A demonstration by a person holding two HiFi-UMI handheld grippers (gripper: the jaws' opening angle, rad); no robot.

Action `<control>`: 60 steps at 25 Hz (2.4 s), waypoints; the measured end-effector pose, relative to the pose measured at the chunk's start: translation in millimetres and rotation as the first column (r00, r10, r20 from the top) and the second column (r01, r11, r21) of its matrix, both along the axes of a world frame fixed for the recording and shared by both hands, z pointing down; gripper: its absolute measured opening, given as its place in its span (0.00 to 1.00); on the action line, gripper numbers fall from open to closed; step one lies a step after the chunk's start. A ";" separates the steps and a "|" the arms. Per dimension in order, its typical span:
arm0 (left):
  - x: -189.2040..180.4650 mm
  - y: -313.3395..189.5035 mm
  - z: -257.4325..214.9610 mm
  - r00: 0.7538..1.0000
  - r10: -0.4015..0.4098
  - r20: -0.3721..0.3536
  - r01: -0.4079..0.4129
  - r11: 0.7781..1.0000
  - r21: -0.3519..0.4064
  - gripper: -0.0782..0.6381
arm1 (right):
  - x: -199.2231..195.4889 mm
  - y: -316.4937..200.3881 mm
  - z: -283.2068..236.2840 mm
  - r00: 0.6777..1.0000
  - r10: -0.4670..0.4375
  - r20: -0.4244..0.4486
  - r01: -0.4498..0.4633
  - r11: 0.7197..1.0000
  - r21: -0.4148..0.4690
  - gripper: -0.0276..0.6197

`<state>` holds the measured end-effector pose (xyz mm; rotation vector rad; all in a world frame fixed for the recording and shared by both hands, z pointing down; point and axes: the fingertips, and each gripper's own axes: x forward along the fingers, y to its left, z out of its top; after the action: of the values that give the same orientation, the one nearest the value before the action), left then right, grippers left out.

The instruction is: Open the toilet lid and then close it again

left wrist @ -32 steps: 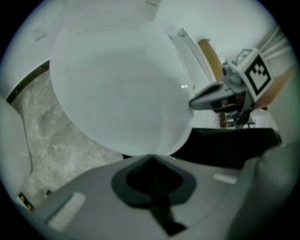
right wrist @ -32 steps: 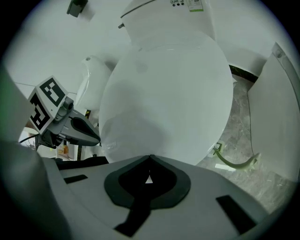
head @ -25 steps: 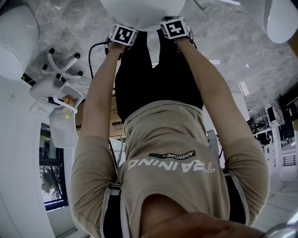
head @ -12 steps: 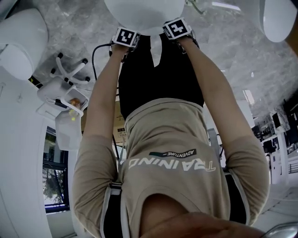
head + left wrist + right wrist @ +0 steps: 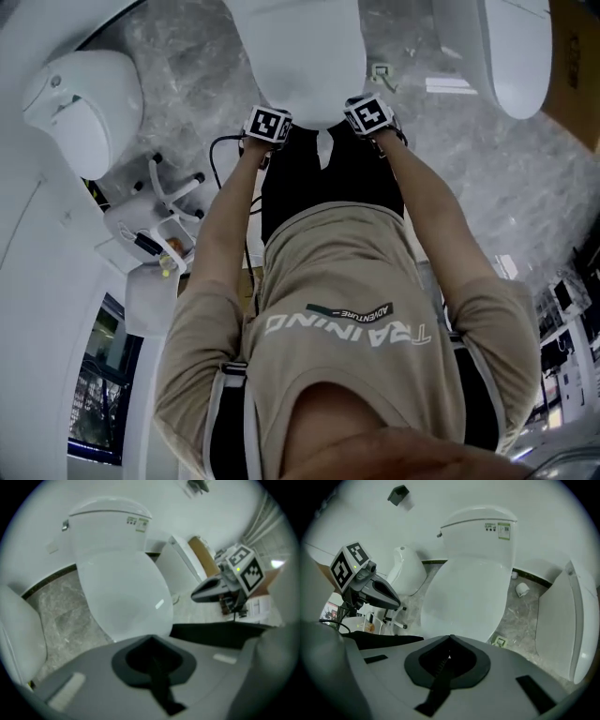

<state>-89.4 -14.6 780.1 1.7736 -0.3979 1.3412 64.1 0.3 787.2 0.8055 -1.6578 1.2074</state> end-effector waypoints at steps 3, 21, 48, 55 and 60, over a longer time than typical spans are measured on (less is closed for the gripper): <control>7.9 -8.7 -30.3 0.999 -0.040 -0.036 0.042 0.998 0.045 0.12 | 11.7 -15.5 -33.7 1.000 0.006 0.008 -0.006 0.996 0.085 0.06; 75.2 -183.4 -284.4 0.919 -0.092 -0.384 0.315 0.759 0.570 0.12 | 19.3 -162.2 -295.0 0.993 -0.052 0.103 -0.035 0.717 0.696 0.06; 87.8 -235.1 -670.8 0.739 0.281 -0.613 0.612 0.103 0.784 0.12 | -0.5 -230.9 -662.8 0.956 -0.216 0.196 -0.197 0.019 0.980 0.06; 90.4 -223.8 -671.0 0.783 0.296 -0.547 0.552 0.073 0.831 0.12 | 4.1 -218.7 -656.1 0.947 -0.200 0.252 -0.249 0.041 0.968 0.06; 103.2 -216.8 -666.7 0.752 0.315 -0.578 0.572 0.122 0.811 0.12 | 15.3 -208.4 -656.4 0.953 -0.188 0.239 -0.236 0.039 0.971 0.06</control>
<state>13.8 -231.4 113.4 3.0384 -1.2599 -0.0892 79.4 -208.0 130.8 1.5246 -2.7815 -0.2007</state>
